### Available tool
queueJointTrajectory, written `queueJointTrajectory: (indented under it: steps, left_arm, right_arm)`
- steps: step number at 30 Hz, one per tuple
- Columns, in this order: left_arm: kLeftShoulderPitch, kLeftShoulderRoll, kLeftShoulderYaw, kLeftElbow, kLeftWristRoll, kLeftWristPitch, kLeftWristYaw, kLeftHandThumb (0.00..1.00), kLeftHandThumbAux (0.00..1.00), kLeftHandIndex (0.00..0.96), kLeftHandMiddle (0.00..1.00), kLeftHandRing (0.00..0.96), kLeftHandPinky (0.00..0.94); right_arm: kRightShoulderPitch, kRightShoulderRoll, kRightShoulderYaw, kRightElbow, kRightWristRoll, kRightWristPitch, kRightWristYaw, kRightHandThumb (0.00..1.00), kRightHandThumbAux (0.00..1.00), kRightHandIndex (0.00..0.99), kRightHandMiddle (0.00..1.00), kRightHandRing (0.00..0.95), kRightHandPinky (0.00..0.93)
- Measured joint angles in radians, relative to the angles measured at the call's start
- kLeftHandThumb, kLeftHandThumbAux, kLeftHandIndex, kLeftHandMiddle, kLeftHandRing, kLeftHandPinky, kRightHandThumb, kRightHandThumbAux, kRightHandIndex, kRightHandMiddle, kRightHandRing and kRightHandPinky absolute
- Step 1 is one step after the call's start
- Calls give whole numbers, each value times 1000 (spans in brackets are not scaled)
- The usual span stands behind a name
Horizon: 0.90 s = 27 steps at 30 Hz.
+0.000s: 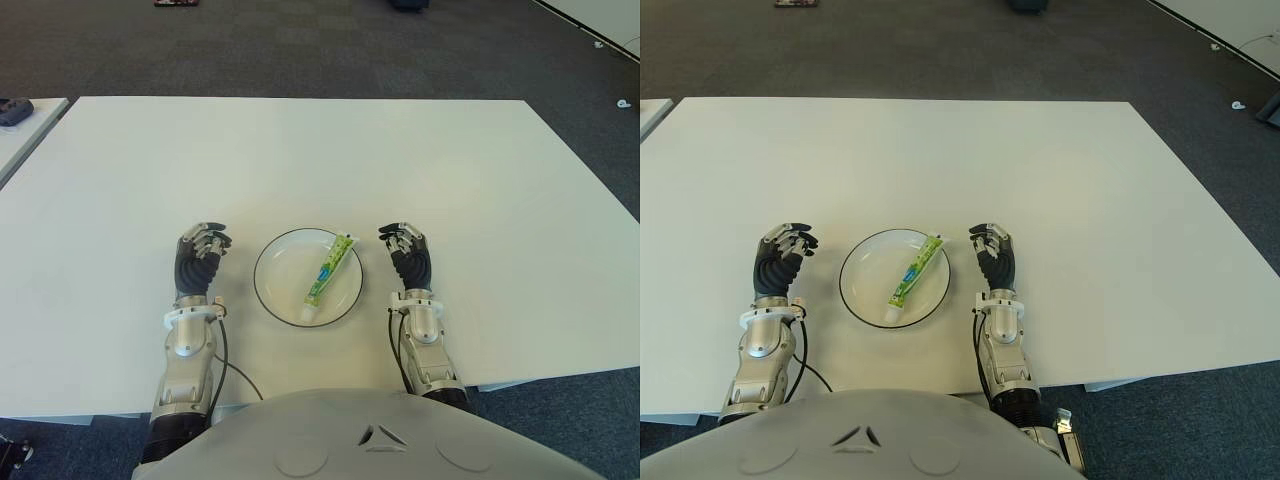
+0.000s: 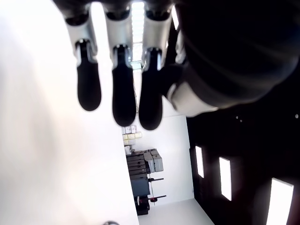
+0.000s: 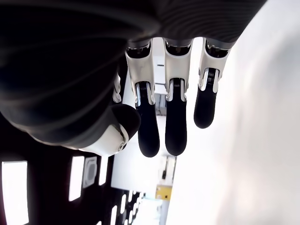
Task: Put the toothpaste on the table into the plate.
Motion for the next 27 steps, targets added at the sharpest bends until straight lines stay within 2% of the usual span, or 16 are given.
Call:
queueJointTrajectory:
  steps: [18, 22, 27]
  left_arm:
    - [-1, 5, -15, 0, 24, 20, 0, 704, 717, 430, 564, 561, 524]
    - [-2, 6, -15, 0, 27, 23, 0, 704, 717, 431, 564, 561, 525]
    - [-2, 6, -16, 0, 28, 23, 0, 704, 717, 431, 562, 562, 526]
  right_arm:
    - [-3, 7, -1, -1, -3, -4, -12, 705, 732, 424, 438, 440, 443]
    - [-3, 8, 0, -2, -4, -4, -14, 704, 733, 423, 440, 445, 467]
    - [-3, 9, 0, -4, -5, -4, -15, 704, 733, 423, 438, 447, 445]
